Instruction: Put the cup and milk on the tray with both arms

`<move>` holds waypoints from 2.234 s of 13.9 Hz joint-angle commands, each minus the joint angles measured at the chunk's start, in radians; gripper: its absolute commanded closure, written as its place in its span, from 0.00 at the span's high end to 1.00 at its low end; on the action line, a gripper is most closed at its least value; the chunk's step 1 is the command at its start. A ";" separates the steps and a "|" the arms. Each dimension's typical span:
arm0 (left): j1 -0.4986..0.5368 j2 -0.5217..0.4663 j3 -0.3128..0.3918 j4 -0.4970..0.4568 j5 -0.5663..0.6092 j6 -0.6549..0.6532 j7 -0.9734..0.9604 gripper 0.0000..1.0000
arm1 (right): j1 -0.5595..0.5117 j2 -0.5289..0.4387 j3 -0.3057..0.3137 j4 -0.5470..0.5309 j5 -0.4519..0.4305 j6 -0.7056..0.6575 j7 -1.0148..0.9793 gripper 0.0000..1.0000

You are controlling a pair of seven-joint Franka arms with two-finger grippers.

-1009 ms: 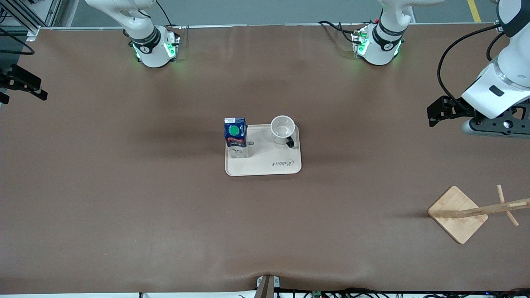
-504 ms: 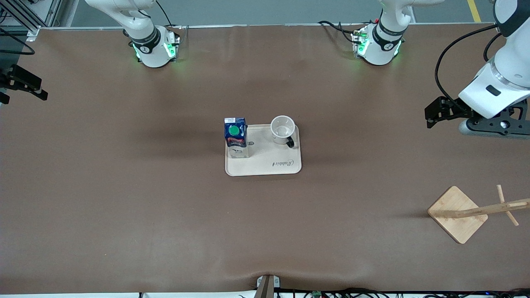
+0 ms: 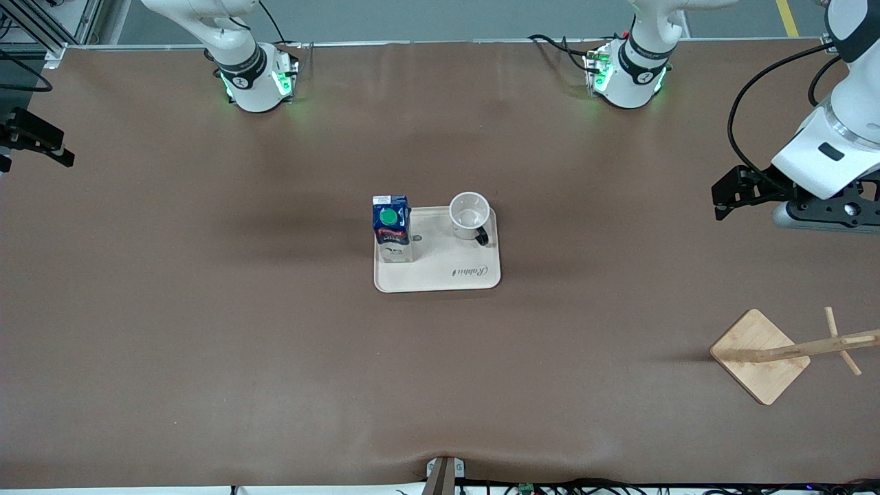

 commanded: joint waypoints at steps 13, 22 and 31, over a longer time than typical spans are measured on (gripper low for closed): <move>0.022 -0.004 0.006 0.005 -0.012 -0.002 0.001 1.00 | -0.021 0.000 0.008 -0.010 0.023 0.000 -0.009 1.00; 0.032 -0.004 0.006 0.004 -0.012 -0.002 0.001 1.00 | -0.024 0.000 0.008 -0.010 0.025 -0.001 -0.009 1.00; 0.033 -0.008 0.006 0.005 -0.012 -0.006 0.003 1.00 | -0.023 0.000 0.008 -0.010 0.025 -0.003 -0.008 1.00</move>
